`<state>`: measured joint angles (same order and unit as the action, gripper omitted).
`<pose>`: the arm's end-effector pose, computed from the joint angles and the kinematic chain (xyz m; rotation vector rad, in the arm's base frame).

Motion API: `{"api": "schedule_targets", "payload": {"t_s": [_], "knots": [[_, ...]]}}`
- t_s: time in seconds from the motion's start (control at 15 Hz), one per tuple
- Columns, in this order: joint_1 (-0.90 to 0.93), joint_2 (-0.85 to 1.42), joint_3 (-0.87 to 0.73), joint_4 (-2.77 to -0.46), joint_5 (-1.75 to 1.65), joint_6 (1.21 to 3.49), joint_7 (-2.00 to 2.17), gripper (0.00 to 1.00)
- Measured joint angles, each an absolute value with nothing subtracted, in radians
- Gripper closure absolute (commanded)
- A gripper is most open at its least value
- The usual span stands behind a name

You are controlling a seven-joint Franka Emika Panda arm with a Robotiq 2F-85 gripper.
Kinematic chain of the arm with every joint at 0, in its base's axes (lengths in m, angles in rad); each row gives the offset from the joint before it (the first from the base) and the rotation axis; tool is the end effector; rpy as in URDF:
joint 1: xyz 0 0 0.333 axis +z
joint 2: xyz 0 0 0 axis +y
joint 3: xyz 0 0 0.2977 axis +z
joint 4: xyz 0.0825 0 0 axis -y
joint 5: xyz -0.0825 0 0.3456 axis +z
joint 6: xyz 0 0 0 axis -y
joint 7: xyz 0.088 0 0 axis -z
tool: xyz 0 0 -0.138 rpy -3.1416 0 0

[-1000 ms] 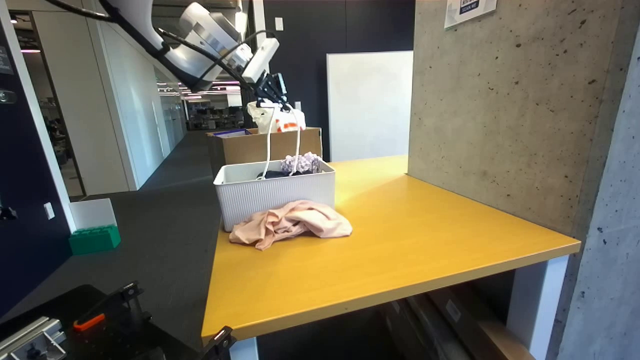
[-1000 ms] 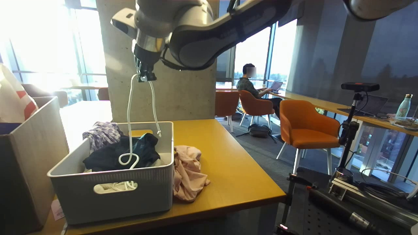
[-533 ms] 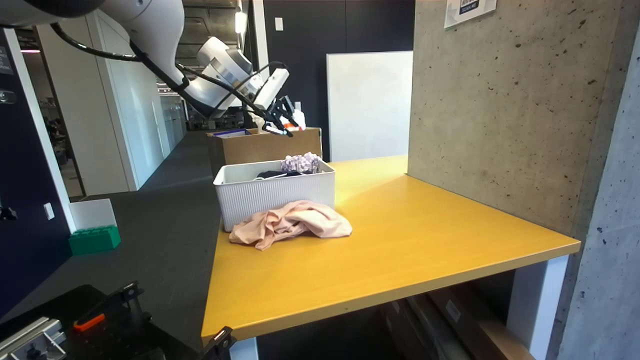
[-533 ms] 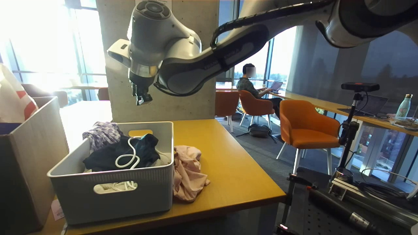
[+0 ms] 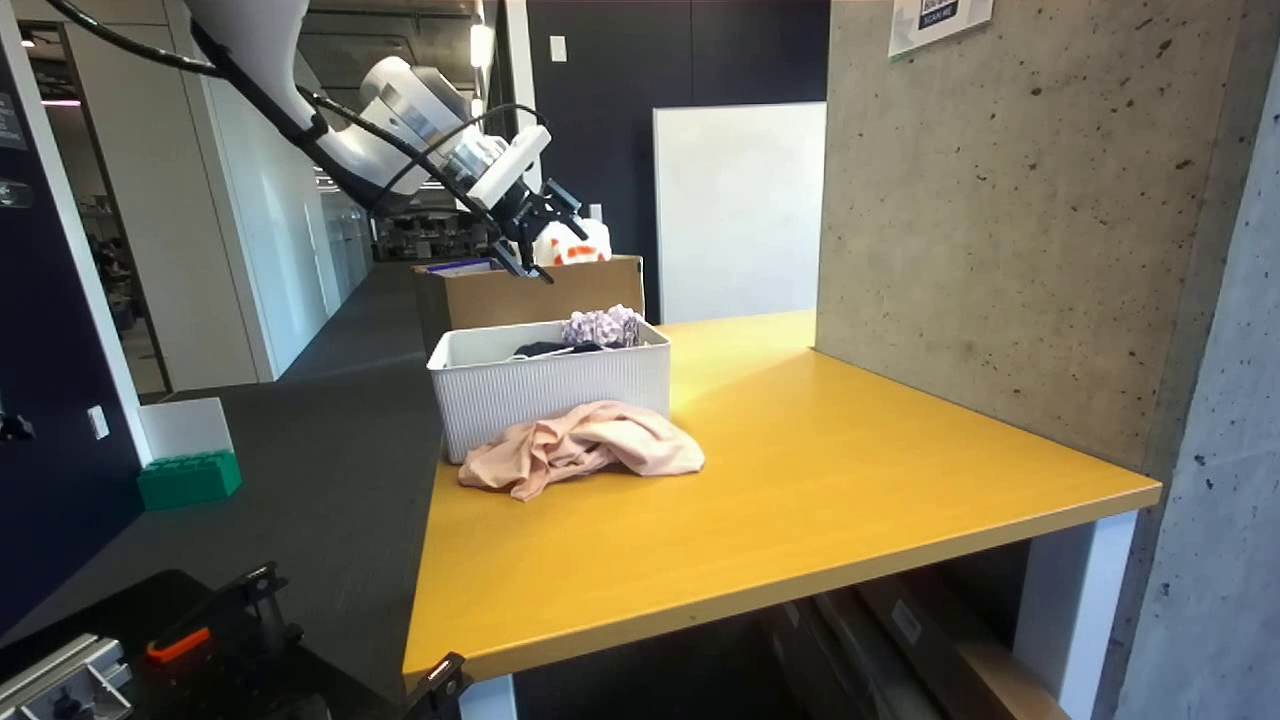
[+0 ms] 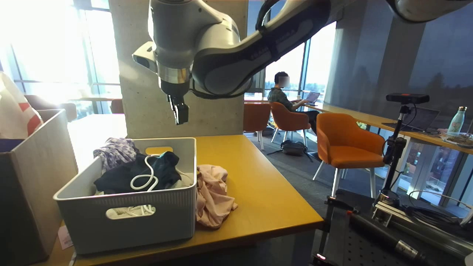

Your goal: Place the string and pink clothing in the basket

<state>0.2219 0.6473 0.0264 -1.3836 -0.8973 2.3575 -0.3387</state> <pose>0.7105 0.1475 0.3502 2.0241 1.2867 0.3413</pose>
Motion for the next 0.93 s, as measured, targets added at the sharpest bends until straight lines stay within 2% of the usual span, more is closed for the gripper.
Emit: {"api": "schedule_targets", "payload": {"t_s": [0.27,0.53,0.93], "knots": [[0.161,0.518,0.033,-1.602,-0.856,2.401,-0.283,0.0],[0.057,0.444,0.033,-1.816,-0.779,2.557,-0.272,0.0],[-0.007,0.523,0.033,-1.9,-0.721,2.765,-0.289,0.0]]}}
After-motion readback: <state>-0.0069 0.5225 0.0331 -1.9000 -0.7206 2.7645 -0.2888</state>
